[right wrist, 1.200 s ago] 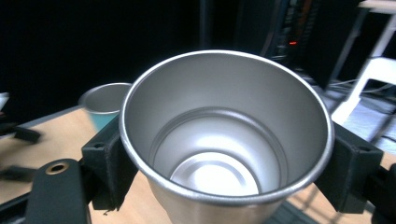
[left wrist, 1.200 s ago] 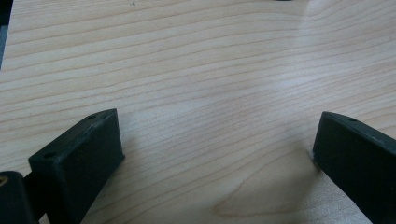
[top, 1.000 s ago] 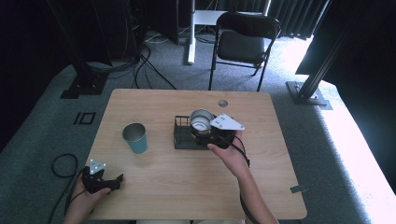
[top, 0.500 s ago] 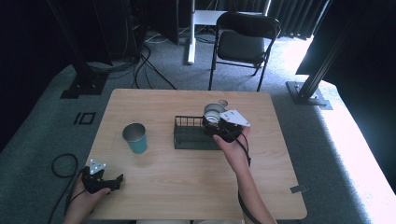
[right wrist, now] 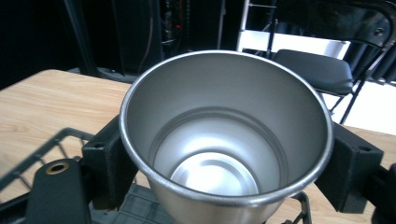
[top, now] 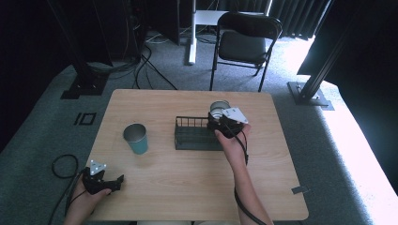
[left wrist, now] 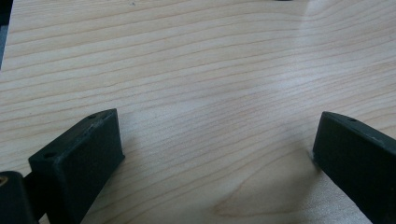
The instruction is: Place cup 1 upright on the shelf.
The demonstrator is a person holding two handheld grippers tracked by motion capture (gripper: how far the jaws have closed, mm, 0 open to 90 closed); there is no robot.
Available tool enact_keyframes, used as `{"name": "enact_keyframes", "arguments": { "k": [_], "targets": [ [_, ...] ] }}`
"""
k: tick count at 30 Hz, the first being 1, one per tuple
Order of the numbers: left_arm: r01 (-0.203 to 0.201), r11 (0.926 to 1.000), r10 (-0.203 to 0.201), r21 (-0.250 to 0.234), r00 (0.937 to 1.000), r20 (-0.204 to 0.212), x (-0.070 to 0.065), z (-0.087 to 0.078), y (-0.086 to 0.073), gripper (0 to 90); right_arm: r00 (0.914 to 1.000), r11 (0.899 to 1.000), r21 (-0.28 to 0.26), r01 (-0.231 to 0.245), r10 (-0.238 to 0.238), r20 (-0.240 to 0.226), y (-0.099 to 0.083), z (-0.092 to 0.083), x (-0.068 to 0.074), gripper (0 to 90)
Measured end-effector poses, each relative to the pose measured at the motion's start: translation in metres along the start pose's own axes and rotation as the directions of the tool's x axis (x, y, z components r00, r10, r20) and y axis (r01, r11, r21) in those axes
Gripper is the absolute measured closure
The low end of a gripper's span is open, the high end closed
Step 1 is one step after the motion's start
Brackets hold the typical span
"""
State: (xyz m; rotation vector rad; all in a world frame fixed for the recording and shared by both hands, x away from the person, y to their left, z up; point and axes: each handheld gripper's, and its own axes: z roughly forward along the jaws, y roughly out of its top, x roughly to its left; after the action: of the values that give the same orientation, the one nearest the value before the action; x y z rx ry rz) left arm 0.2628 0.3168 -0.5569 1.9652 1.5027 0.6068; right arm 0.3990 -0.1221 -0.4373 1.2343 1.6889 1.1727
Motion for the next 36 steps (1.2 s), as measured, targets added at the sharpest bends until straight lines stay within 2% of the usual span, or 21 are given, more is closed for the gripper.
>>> {"name": "enact_keyframes", "arguments": {
  "k": [6, 17, 21, 25, 36],
  "targets": [
    [0.0, 1.0, 0.0, 0.0, 1.0, 0.0, 0.0, 0.0, 0.0, 2.2, 0.9999, 0.999, 0.037, -0.009, 0.01, -0.006, -0.01, 0.005, 0.001, 18.1],
    [0.0, 1.0, 0.0, 0.0, 1.0, 0.0, 0.0, 0.0, 0.0, 2.2, 0.9996, 0.998, 0.053, -0.017, 0.018, -0.023, -0.018, 0.001, -0.001, 18.1],
    [0.0, 1.0, 0.0, 0.0, 1.0, 0.0, 0.0, 0.0, 0.0, 2.2, 0.9995, 0.995, 0.095, -0.009, 0.011, -0.028, -0.027, 0.005, -0.001, 18.1],
    [0.0, 1.0, 0.0, 0.0, 1.0, 0.0, 0.0, 0.0, 0.0, 2.2, 0.9994, 0.993, 0.114, -0.012, 0.016, -0.031, -0.032, 0.008, 0.001, 18.1],
    [0.0, 1.0, 0.0, 0.0, 1.0, 0.0, 0.0, 0.0, 0.0, 2.2, 0.9996, 0.99, 0.139, -0.008, 0.012, -0.025, -0.037, 0.011, 0.002, 18.1]
  ]
}}
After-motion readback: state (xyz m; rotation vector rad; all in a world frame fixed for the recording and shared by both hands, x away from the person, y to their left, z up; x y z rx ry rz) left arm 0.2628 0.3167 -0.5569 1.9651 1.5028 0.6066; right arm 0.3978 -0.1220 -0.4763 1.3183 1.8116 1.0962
